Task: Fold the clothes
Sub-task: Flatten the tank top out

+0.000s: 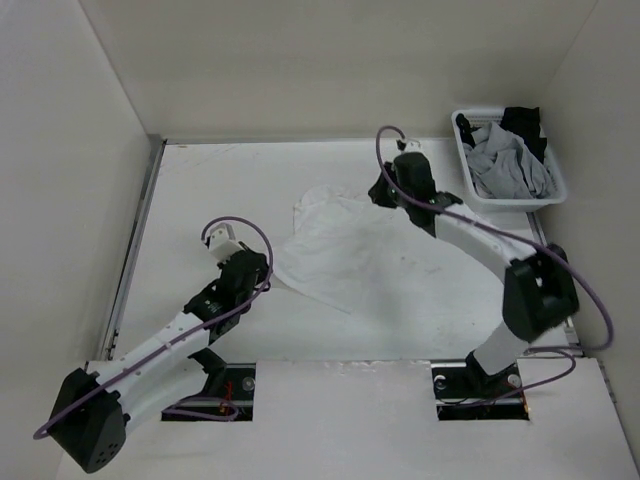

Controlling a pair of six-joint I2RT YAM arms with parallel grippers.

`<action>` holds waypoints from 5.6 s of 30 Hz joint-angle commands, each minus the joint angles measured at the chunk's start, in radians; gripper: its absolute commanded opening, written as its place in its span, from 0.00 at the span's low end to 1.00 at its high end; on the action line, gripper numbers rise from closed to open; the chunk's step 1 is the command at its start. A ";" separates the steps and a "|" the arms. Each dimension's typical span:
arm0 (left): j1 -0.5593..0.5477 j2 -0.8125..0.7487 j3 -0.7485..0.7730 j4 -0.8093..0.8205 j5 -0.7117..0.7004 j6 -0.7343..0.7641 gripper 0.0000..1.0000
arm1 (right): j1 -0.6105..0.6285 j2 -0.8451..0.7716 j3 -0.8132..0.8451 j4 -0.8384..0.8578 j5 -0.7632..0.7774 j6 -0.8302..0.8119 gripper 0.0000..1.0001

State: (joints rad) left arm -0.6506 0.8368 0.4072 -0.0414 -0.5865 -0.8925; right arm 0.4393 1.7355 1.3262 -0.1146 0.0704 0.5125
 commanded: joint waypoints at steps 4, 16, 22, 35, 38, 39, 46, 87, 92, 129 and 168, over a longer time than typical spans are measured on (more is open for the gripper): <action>0.091 -0.034 -0.090 0.014 0.112 -0.103 0.00 | 0.172 -0.358 -0.526 0.158 0.043 0.147 0.03; 0.098 -0.177 -0.151 0.025 0.166 -0.094 0.01 | 0.416 -0.380 -0.742 0.180 0.181 0.374 0.42; 0.084 -0.183 -0.124 0.041 0.175 -0.071 0.01 | 0.356 -0.234 -0.679 0.237 0.172 0.373 0.29; 0.070 -0.288 -0.034 -0.075 0.186 -0.043 0.00 | 0.474 -0.913 -0.647 -0.456 0.252 0.337 0.13; 0.062 -0.272 -0.059 -0.075 0.191 -0.065 0.00 | 0.387 -0.929 -0.682 -0.406 0.269 0.324 0.41; 0.062 -0.262 -0.064 -0.074 0.194 -0.069 0.00 | 0.358 -0.909 -0.697 -0.357 0.264 0.310 0.45; 0.091 -0.237 -0.068 -0.058 0.198 -0.054 0.00 | 0.261 -0.651 -0.772 -0.083 0.135 0.287 0.53; 0.167 -0.558 0.124 -0.275 0.194 0.109 0.00 | 0.832 -1.064 -0.338 -0.574 0.731 0.278 0.02; 0.165 -0.518 0.021 -0.255 0.206 0.046 0.00 | 0.323 -0.898 -0.516 -0.236 0.215 0.150 0.01; 0.328 -0.265 -0.166 0.043 0.478 -0.025 0.00 | 0.364 -0.294 -0.671 0.205 0.134 0.385 0.30; 0.326 -0.298 -0.151 0.025 0.482 -0.031 0.00 | 0.440 -0.392 -0.674 0.049 0.304 0.432 0.12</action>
State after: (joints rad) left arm -0.3237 0.5507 0.2440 -0.0414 -0.1184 -0.9211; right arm 0.8719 1.4075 0.6163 -0.0444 0.3058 0.9466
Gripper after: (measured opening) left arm 0.010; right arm 0.119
